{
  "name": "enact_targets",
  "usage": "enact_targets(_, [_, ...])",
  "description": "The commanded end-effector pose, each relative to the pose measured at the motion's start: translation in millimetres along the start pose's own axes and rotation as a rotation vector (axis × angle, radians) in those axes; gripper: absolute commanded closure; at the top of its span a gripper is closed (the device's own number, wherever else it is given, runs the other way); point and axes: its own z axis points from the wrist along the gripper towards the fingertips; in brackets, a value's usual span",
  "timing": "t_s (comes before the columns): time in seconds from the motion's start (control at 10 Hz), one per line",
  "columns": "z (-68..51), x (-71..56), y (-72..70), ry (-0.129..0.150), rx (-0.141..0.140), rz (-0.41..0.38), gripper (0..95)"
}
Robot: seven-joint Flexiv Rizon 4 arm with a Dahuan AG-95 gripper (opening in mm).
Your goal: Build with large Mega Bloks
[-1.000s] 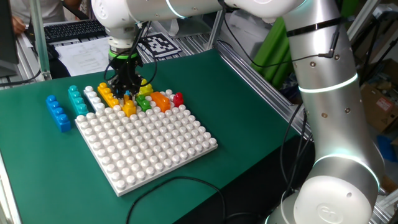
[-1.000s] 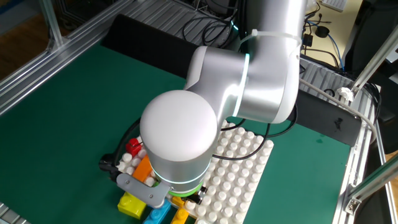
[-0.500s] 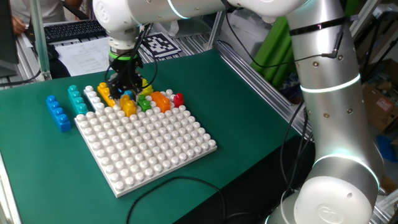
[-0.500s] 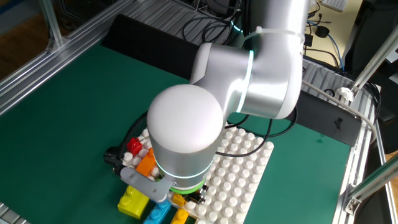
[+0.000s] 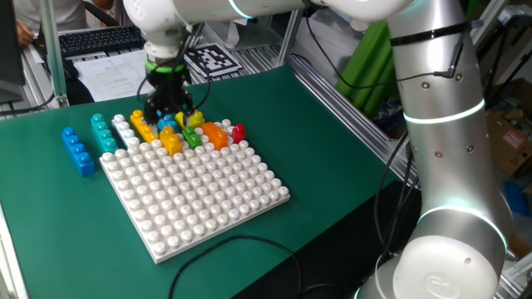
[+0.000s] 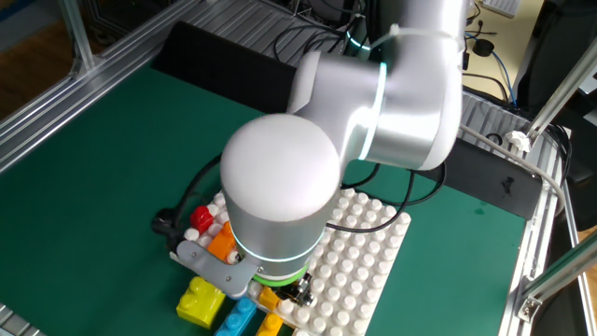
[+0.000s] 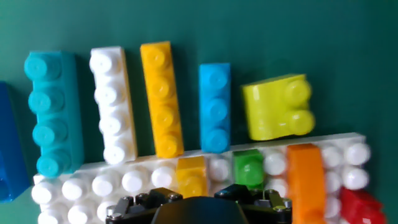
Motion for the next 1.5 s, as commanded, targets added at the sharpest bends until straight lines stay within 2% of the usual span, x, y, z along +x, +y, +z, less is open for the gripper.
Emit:
enact_targets(0.1, [-9.3, -22.9, -12.3, 0.041, 0.010, -0.024, 19.0])
enact_targets(0.3, [-3.9, -37.7, -29.1, 0.042, 0.017, -0.053, 19.0])
enact_targets(0.6, [2.6, -49.0, -43.3, 0.044, 0.013, -0.060, 19.0])
enact_targets(0.9, [3.0, -64.5, -62.5, 0.047, 0.011, -0.081, 19.0])
enact_targets(1.5, [11.3, -77.7, -83.9, 0.051, 0.020, -0.119, 19.0])
